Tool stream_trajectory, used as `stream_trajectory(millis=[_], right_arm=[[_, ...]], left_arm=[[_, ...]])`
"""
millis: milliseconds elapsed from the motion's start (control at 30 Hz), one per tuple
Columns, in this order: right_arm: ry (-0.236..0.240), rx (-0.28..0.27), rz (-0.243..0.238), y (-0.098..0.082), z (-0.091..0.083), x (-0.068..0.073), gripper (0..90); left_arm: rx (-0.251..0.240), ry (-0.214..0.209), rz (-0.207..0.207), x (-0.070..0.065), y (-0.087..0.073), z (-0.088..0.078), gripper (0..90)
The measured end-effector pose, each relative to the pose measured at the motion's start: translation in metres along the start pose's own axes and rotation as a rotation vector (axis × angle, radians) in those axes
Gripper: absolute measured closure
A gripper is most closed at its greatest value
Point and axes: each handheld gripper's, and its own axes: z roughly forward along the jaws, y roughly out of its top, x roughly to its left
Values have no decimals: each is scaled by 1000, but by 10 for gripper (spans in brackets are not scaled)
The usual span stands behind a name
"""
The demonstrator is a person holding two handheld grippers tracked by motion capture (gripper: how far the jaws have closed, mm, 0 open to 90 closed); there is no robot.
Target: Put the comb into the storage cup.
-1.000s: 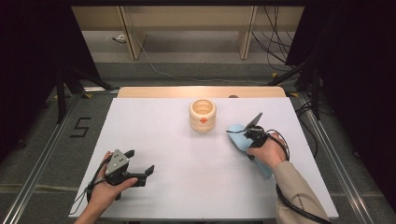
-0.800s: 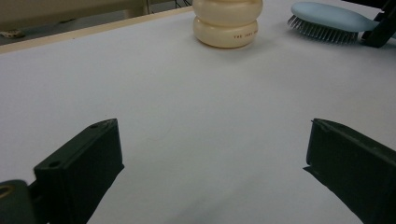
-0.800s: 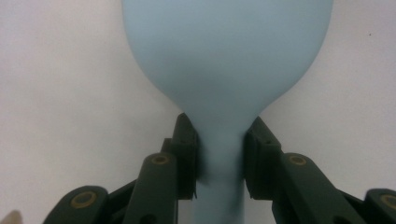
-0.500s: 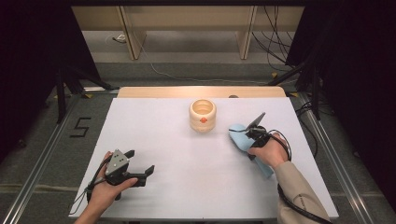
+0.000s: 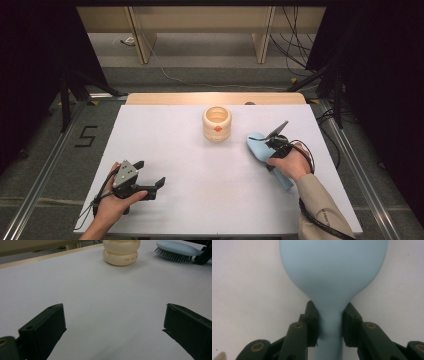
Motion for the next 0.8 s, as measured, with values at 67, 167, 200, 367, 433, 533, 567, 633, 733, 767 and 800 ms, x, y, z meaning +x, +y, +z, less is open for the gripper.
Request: stream_trajectory(millis=[67, 167, 200, 367, 433, 533, 567, 633, 733, 767, 800], right_arm=[[0, -7, 4, -1, 0, -1, 703], [10, -17, 13, -2, -1, -3, 703], [13, -19, 12, -3, -1, -3, 703], [21, -41, 18, -4, -4, -4, 703], [25, -58, 17, -5, -4, -5, 703], [31, -67, 25, -6, -6, -5, 703], [30, -76, 22, -6, -6, -6, 703], [28, -85, 29, -7, -8, -6, 703], [30, -102, 30, -9, -10, -6, 703], [31, -104, 32, -9, -11, -6, 703], [31, -116, 22, -9, -12, -7, 703]], left_arm=[[0, 0, 0, 0, 0, 0, 33], [0, 0, 0, 0, 0, 0, 34], [0, 0, -1, 0, 0, 0, 34], [0, 1, 0, 0, 0, 0, 34], [0, 0, 0, 0, 0, 0, 34], [-1, 1, 0, 0, 0, 0, 34], [-1, 1, -1, 0, 0, 0, 34], [0, 1, 1, 0, 0, 0, 34], [0, 1, 1, 0, 0, 0, 34], [0, 1, 1, 0, 0, 0, 34], [0, 1, 1, 0, 0, 0, 34]])
